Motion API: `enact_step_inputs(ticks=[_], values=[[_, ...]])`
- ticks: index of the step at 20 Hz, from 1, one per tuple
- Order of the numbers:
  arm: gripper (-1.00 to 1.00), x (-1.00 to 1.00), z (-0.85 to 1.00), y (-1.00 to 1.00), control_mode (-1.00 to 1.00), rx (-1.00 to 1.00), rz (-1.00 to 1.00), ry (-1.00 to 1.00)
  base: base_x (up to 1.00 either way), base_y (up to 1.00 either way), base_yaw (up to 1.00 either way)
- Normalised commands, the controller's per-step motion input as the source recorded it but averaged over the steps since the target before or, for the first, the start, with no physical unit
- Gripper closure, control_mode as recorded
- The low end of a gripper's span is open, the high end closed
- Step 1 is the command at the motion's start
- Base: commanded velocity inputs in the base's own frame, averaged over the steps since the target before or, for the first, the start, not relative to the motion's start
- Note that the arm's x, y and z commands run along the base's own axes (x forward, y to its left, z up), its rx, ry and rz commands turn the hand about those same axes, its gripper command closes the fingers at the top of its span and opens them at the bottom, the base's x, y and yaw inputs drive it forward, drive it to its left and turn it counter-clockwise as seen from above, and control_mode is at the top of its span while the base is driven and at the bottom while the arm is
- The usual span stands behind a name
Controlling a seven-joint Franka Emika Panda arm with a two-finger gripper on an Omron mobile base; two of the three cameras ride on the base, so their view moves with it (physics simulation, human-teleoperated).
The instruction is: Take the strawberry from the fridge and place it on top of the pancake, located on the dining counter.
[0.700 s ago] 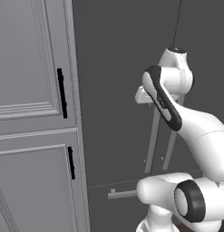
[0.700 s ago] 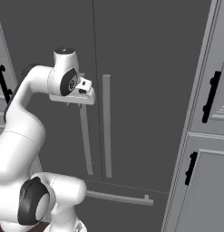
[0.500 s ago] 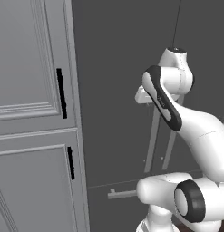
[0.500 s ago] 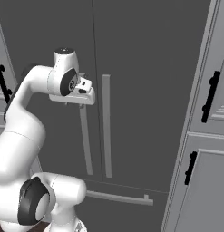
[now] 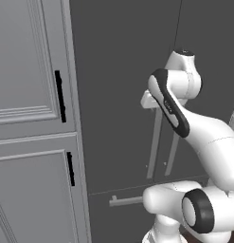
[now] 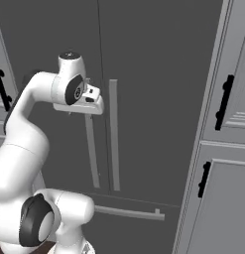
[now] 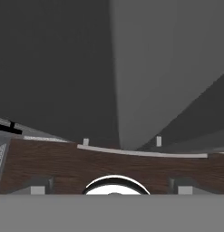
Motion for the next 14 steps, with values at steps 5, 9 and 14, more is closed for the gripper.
enact_step_inputs(ticks=[5, 9, 14], values=[[-1.00, 0.00, 0.00, 0.00, 1.00, 0.00, 0.00, 0.00, -0.02, -0.52, -0.01], [-1.00, 0.00, 0.00, 0.00, 1.00, 0.00, 0.00, 0.00, -0.12, -0.09, 0.00], [-1.00, 0.00, 0.00, 0.00, 1.00, 0.00, 0.00, 0.00, -0.46, 0.01, 0.00]])
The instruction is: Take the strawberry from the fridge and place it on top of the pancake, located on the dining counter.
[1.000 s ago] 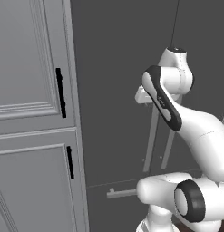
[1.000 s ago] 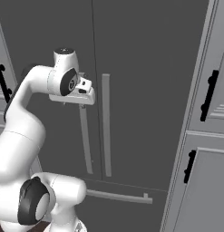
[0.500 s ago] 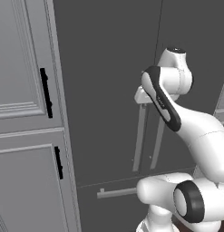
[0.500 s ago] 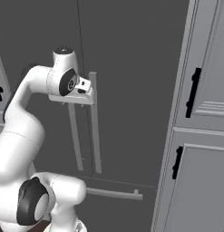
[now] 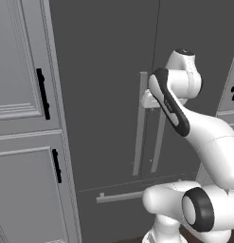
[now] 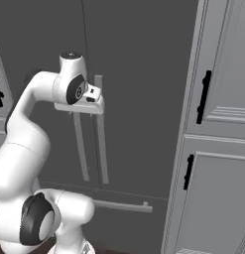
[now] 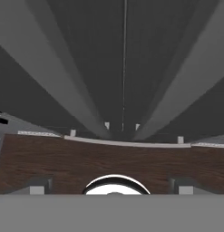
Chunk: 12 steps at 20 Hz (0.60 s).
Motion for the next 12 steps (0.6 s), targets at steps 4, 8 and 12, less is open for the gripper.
enact_step_inputs(ticks=[4, 8, 12], values=[[-1.00, 0.00, 0.00, 0.00, 1.00, 0.00, 0.00, 0.00, -0.68, 0.00, 0.00], [-1.00, 0.00, 0.00, 0.00, 1.00, 0.00, 0.00, 0.00, -0.74, 0.00, -0.03], [-1.00, 0.00, 0.00, 0.00, 1.00, 0.00, 0.00, 0.00, -0.69, 0.00, -0.03]])
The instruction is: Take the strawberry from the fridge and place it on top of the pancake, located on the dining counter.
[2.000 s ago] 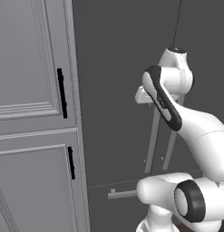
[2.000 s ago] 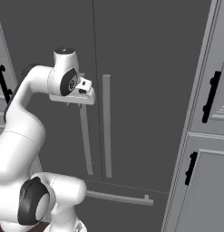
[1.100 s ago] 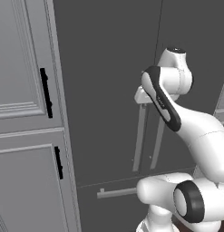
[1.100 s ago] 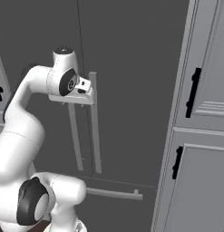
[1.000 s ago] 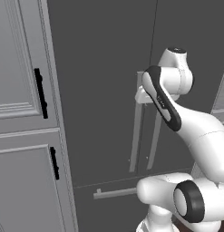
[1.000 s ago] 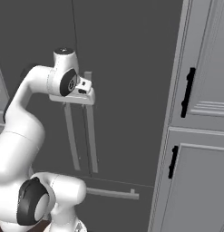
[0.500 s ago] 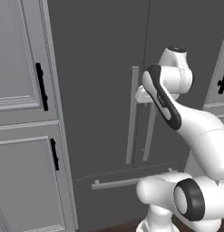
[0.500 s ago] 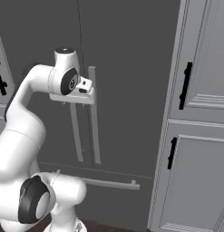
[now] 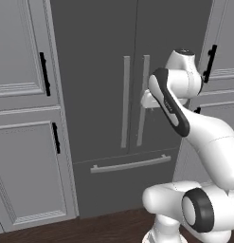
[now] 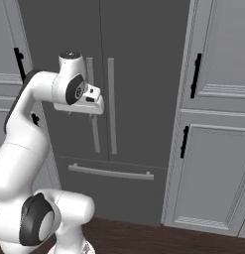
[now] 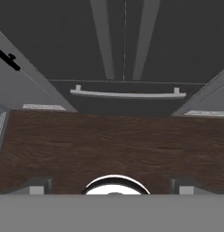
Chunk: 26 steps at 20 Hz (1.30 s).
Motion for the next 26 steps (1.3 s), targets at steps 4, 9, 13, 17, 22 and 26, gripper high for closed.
enact_step_inputs(ticks=[4, 9, 13, 17, 22, 26], values=[[-1.00, 0.00, 0.00, 0.00, 1.00, 0.00, 0.00, 0.00, -0.44, -0.03, -0.04], [-1.00, 0.00, 0.00, 0.00, -1.00, 0.00, 0.00, 0.00, -0.05, -0.06, -0.03], [-1.00, 0.29, 0.00, -0.03, -1.00, 0.00, 0.00, -0.03, 0.00, 0.00, 0.00], [-1.00, 0.90, -0.07, -0.30, -1.00, 0.00, 0.08, -0.16, 0.00, 0.00, 0.00], [-1.00, 0.86, -0.05, -0.25, -1.00, -0.04, 0.01, -0.36, 0.00, 0.00, 0.00], [-1.00, 0.71, 0.00, 0.01, -1.00, -0.01, 0.00, -0.01, 0.00, 0.00, 0.00]])
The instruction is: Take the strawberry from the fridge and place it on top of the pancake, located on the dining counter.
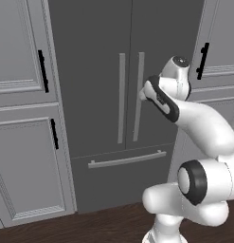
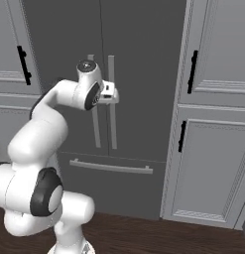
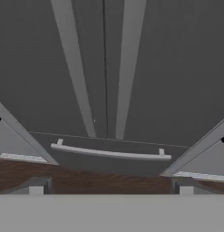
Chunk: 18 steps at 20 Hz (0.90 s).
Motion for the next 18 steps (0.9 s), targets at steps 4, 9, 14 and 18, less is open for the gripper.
enact_step_inputs(ticks=[4, 9, 14, 18], values=[[-1.00, 0.75, 0.00, 0.00, -1.00, 0.00, 0.00, 0.00, 0.00, 0.00, 0.00], [-1.00, 0.80, -0.07, 0.00, -1.00, 0.00, 0.00, 0.00, 0.00, 0.00, 0.00], [-1.00, 0.43, -0.18, 0.07, -1.00, 0.00, -0.07, 0.00, 0.00, 0.00, 0.00], [-1.00, 0.35, -0.37, -0.07, -1.00, 0.00, -0.15, 0.00, 0.00, 0.00, 0.00]])
